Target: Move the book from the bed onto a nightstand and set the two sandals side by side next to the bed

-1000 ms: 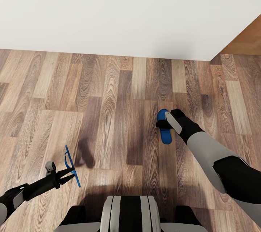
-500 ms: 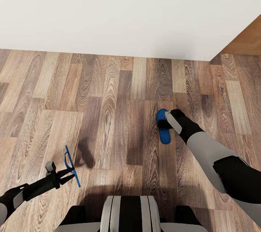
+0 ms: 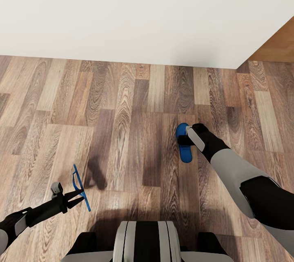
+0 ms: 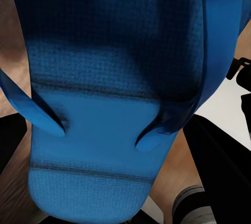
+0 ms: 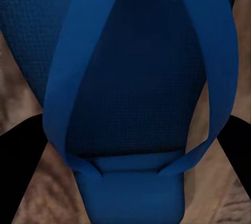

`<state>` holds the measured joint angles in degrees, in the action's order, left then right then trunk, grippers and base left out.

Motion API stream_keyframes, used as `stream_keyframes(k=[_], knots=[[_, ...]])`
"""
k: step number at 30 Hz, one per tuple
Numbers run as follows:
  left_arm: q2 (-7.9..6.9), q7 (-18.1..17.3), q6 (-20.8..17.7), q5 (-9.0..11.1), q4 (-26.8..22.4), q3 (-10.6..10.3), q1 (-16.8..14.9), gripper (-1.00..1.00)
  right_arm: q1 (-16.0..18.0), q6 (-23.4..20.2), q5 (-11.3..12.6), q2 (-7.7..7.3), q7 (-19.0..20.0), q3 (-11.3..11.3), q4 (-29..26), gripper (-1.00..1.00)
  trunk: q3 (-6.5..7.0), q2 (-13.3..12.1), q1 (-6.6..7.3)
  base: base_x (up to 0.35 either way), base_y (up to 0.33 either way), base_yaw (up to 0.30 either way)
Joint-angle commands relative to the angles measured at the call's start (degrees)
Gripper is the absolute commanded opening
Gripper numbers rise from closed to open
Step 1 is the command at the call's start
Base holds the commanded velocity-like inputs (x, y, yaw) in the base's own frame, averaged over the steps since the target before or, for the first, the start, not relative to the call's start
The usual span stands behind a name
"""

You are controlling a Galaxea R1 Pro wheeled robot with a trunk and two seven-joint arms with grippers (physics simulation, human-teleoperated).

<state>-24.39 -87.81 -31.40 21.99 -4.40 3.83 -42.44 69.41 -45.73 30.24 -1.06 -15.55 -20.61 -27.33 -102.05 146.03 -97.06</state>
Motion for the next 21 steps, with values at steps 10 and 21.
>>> stream_keyframes(k=[10,21], knots=[[0.00,-0.25,-0.59,-0.46,0.01,0.37,-0.02,-1.00,0.02,-0.12,0.15,-0.08,-0.44,-0.39,-0.10,-1.00,-0.03,0.01,0.00,0.000,0.000,0.000],[-0.04,-0.18,-0.59,-0.46,0.00,0.39,-0.02,-1.00,0.02,-0.14,0.16,0.00,-0.45,-0.31,-0.09,-1.00,-0.03,0.01,0.00,0.000,0.000,0.000]])
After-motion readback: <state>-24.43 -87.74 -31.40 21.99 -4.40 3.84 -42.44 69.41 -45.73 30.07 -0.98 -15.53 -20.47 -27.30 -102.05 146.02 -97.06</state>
